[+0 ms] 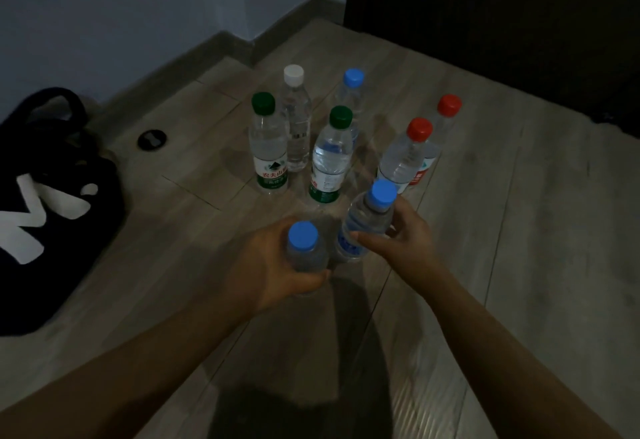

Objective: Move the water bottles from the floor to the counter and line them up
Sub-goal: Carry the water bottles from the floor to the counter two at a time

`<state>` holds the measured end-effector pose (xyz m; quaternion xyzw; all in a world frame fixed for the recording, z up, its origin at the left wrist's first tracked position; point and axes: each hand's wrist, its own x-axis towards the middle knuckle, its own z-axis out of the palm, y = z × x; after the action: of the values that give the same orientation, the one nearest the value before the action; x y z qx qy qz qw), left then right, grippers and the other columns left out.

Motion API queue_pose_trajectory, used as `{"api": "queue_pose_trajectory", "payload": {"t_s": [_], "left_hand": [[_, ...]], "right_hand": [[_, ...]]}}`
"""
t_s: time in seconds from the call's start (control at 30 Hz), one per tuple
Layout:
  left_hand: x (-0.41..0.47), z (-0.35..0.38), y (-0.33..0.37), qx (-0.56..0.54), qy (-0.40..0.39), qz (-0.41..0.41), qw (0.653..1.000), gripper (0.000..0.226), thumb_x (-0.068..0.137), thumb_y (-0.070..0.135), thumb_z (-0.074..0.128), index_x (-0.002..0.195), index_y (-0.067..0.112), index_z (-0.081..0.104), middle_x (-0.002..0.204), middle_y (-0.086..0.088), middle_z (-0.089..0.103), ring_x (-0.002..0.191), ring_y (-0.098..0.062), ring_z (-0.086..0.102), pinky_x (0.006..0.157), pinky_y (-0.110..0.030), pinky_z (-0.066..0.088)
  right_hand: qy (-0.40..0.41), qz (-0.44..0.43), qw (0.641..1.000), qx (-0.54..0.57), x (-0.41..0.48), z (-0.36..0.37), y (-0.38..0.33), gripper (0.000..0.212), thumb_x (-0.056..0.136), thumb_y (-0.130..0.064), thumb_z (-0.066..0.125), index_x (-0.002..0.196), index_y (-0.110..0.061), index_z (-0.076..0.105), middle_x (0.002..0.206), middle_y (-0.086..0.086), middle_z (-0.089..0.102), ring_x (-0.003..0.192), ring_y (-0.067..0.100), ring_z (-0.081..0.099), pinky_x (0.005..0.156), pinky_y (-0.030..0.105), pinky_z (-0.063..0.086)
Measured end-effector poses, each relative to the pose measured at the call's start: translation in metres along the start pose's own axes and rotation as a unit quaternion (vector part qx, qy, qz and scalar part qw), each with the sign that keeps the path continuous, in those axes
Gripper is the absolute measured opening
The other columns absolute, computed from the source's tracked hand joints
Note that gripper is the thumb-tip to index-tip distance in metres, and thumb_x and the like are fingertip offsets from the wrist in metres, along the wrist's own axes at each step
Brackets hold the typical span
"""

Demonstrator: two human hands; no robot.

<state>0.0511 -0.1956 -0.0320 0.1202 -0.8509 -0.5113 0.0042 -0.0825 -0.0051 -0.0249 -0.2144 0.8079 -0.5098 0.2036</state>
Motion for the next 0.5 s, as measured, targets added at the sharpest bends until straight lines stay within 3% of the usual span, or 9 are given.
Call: {"api": "queue_pose_trajectory", "payload": {"t_s": [0.1,0.17,0.27,0.4,0.5], "left_hand": [[-0.007,-0.011,0.012,0.001,-0.009,-0.01,1.0,0.035,0.073,0.027,0.081,0.097,0.039,0.058,0.094,0.024,0.068,0.089,0.005,0.065,0.076,-0.015,0.054],[-0.013,-0.02,0.025,-0.018,-0.015,-0.029,0.999,0.028,0.074,0.027,0.08,0.094,0.03,0.06,0.087,0.018,0.069,0.08,0.001,0.067,0.071,-0.017,0.054],[-0.027,-0.039,0.059,-0.016,0.01,-0.066,0.998,0.025,0.074,0.028,0.08,0.088,0.023,0.061,0.076,0.008,0.068,0.071,-0.004,0.066,0.067,-0.024,0.054],[-0.043,-0.073,0.131,-0.03,0.025,-0.076,0.996,0.023,0.072,0.015,0.083,0.086,0.021,0.065,0.085,0.013,0.071,0.076,0.001,0.068,0.065,-0.006,0.049],[-0.052,-0.104,0.199,-0.002,0.041,-0.068,0.997,0.018,0.074,0.01,0.081,0.075,0.014,0.063,0.075,0.001,0.068,0.068,-0.002,0.065,0.059,-0.006,0.046]], "right_hand": [[0.005,-0.003,1.0,-0.007,-0.008,-0.008,-0.016,0.064,0.076,-0.017,0.078,0.133,-0.02,0.05,0.121,-0.015,0.061,0.113,-0.003,0.057,0.093,0.021,0.048],[0.008,-0.003,1.0,-0.013,-0.013,-0.017,-0.034,0.062,0.076,-0.016,0.079,0.131,-0.018,0.052,0.123,-0.01,0.062,0.114,0.002,0.058,0.096,0.025,0.048],[0.022,0.008,1.0,-0.008,-0.025,-0.037,-0.072,0.06,0.074,-0.012,0.08,0.126,-0.026,0.052,0.117,-0.015,0.062,0.109,-0.002,0.059,0.091,0.02,0.049],[0.027,0.027,0.999,0.023,-0.048,-0.07,-0.138,0.062,0.072,-0.001,0.08,0.122,-0.027,0.052,0.112,-0.017,0.064,0.101,-0.011,0.061,0.081,0.006,0.048],[0.039,0.031,0.998,0.032,-0.066,-0.1,-0.203,0.061,0.072,0.008,0.078,0.113,-0.031,0.055,0.105,-0.014,0.067,0.096,-0.008,0.065,0.079,0.008,0.049]]}}
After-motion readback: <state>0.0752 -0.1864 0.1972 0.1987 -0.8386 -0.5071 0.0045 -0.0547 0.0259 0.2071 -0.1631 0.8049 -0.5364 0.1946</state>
